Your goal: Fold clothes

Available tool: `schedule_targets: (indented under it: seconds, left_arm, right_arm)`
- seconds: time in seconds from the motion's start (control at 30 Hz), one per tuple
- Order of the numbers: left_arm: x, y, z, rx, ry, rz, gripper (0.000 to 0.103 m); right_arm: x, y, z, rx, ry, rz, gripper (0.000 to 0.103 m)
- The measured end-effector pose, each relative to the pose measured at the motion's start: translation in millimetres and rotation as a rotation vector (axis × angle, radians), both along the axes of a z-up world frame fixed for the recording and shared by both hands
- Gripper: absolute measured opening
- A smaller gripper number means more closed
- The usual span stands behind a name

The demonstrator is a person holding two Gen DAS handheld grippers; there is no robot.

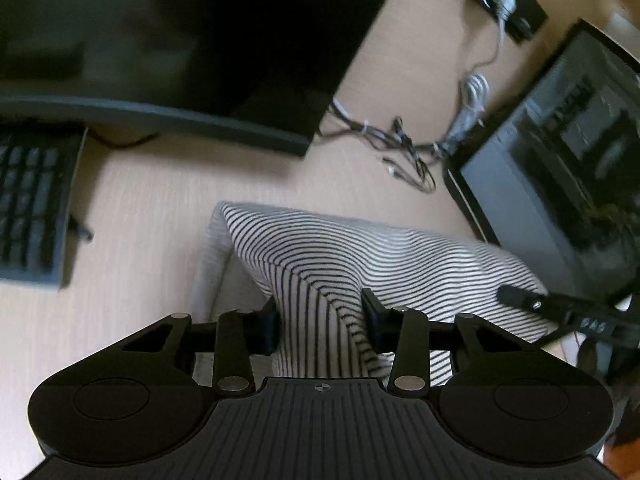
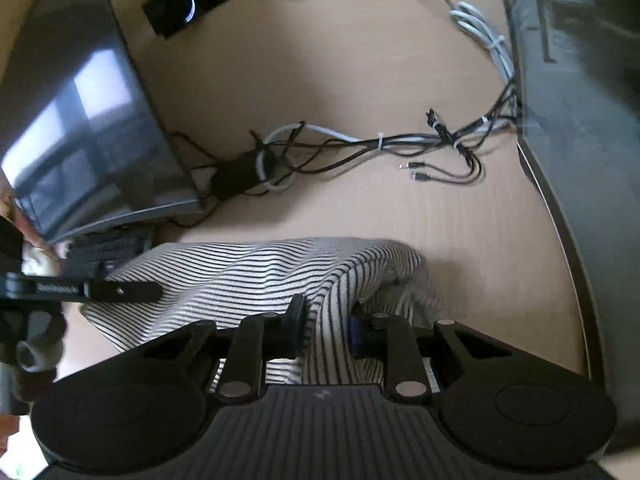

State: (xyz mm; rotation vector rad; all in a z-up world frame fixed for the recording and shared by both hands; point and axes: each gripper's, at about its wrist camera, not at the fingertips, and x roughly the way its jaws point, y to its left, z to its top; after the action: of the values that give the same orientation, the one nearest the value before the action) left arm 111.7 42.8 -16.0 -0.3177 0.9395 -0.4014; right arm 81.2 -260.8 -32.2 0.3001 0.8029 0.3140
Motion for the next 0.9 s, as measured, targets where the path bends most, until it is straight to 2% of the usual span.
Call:
schedule_targets:
  seconds: [0.1,0.2,0.27,0.33,0.4,0.47,0.5,0.57,0.63,0.7,0.8,0.9]
  left_arm:
    - [-25.4,8.5,-12.8,0.034,0.019,-0.014,0.044]
    - [-35.3,14.5,-32.1,0.104,0.048,0.009,0.044]
    - [-35.4,17.7,-39.7,0.112,0.048,0.033,0.050]
    - [-34.7,20.3,-36.1,0.108,0.039,0.054,0.050]
    - [-33.9,16.2,-24.7,0.148,-0.003,0.062,0.052]
    - [-38.0,19.4,-11.0,0.192,-0.056,0.071,0.051]
    - [-40.6,21.3,-4.0,0.189,-0.073,0.073,0.051]
    - [-46.8,24.4,9.5,0.158,-0.100,0.066,0.053]
    - [-50.4,20.8,16.2,0.102,-0.097,0.034,0.058]
    - [-51.1,9.1,13.4,0.025,-0.053,-0.021,0.063]
    - [-54.0,-11.4,-8.4,-0.072,0.077,-0.117,0.067]
    - [-51.4,-28.2,-30.0,-0.060,0.149,-0.160,0.067]
  right_arm:
    - [-31.6,1.4,-8.4,0.012,0.040,0.023,0.020]
    - [-41.7,4.1,-33.5,-0.030,0.089,0.013,0.020]
    - [-42.1,7.1,-50.9,-0.074,0.115,-0.011,0.020]
    - [-39.9,9.2,-59.7,-0.097,0.128,-0.032,0.021]
    - [-37.3,11.9,-57.2,-0.112,0.126,-0.042,0.027]
    - [-39.5,11.4,-45.4,-0.143,0.085,-0.042,0.036]
    - [-41.5,10.0,-37.9,-0.161,0.055,-0.048,0.039]
    - [-45.4,6.5,-22.2,-0.189,-0.007,-0.063,0.053]
    - [-43.6,5.1,-8.7,-0.202,-0.065,-0.068,0.060]
    - [-33.1,9.2,-0.9,-0.224,-0.114,-0.051,0.064]
    - [-11.2,25.6,0.0,-0.245,-0.166,0.011,0.064]
    - [11.8,48.7,-10.6,-0.272,-0.166,0.087,0.064]
